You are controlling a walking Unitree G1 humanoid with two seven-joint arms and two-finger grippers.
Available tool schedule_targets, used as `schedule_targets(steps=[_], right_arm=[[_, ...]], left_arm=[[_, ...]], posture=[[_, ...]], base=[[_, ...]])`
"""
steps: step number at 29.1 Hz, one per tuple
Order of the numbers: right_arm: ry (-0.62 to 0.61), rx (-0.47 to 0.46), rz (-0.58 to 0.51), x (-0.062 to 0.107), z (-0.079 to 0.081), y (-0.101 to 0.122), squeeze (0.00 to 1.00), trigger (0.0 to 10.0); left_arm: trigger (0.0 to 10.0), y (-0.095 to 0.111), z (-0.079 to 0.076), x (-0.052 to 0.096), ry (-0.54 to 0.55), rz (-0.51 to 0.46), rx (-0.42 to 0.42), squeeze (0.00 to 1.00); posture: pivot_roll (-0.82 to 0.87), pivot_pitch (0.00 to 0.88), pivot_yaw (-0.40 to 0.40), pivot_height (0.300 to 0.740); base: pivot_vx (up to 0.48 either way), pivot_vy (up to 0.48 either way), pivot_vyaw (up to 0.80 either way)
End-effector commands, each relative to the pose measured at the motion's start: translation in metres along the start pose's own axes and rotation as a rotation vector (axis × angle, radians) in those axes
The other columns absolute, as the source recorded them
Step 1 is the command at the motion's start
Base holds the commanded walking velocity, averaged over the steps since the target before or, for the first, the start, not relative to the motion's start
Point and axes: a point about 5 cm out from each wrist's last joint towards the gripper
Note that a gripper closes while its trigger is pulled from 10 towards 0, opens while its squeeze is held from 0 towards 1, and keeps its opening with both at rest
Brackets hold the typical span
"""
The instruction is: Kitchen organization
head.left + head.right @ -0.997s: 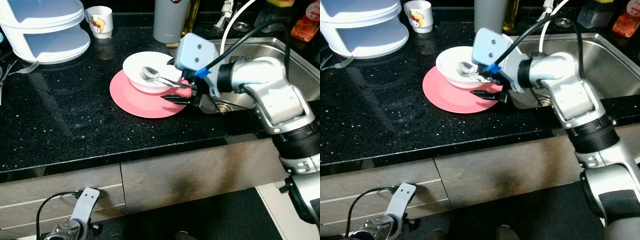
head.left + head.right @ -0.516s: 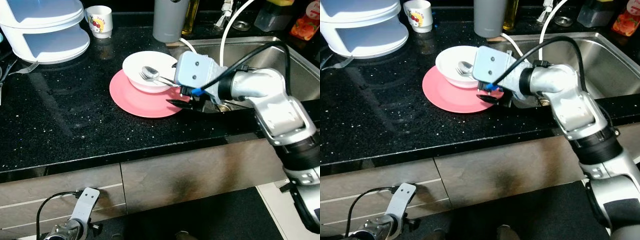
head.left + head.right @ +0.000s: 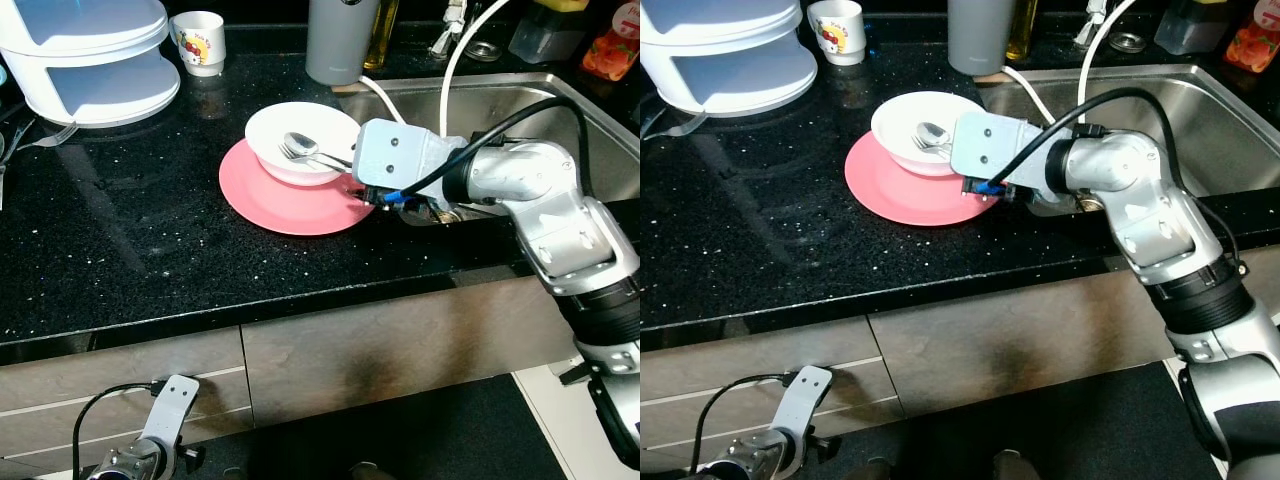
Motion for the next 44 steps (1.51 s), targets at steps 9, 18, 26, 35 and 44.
schedule_targets(steps=[9, 18, 26, 35, 44], right_arm=[[-0.017, 0.009, -0.021, -0.002, 0.0, 0.003, 0.0, 0.0], [-0.051, 0.009, -0.036, -0.002, -0.005, 0.005, 0.0, 0.0], [-0.253, -0.109, -0.204, 0.007, -0.036, 0.022, 0.0, 0.0], [-0.277, -0.19, -0.232, 0.01, -0.038, 0.016, 0.0, 0.0], [-0.458, -0.734, -0.502, 0.021, -0.051, -0.001, 0.0, 0.0]], left_arm=[[10.0, 0.002, 0.003, 0.001, 0.011, -0.004, 0.001, 0.0], [10.0, 0.002, 0.003, 0.001, 0.01, -0.003, -0.002, 0.0], [10.0, 0.002, 0.004, 0.001, 0.012, -0.003, -0.003, 0.0], [10.0, 0.002, 0.004, 0.001, 0.012, -0.001, -0.007, 0.0], [10.0, 0.0, 0.002, 0.001, 0.01, 0.002, -0.007, 0.0]], posture=[[-0.07, 0.138, -0.011, 0.74], [-0.07, 0.137, -0.01, 0.74], [-0.07, 0.136, -0.008, 0.74], [-0.07, 0.124, -0.007, 0.74], [-0.06, 0.111, -0.015, 0.74]], base=[[0.0, 0.0, 0.0], [0.0, 0.0, 0.0], [0.0, 0.0, 0.0], [0.0, 0.0, 0.0], [0.0, 0.0, 0.0]])
Point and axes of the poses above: a point about 5 cm out from each wrist's last joint towards the gripper, its own x axis pointing back from the gripper into the wrist, its own y axis along the axis of the wrist's last joint, z = x × y, and after that the axes turned 4 degrees about x, right-handed
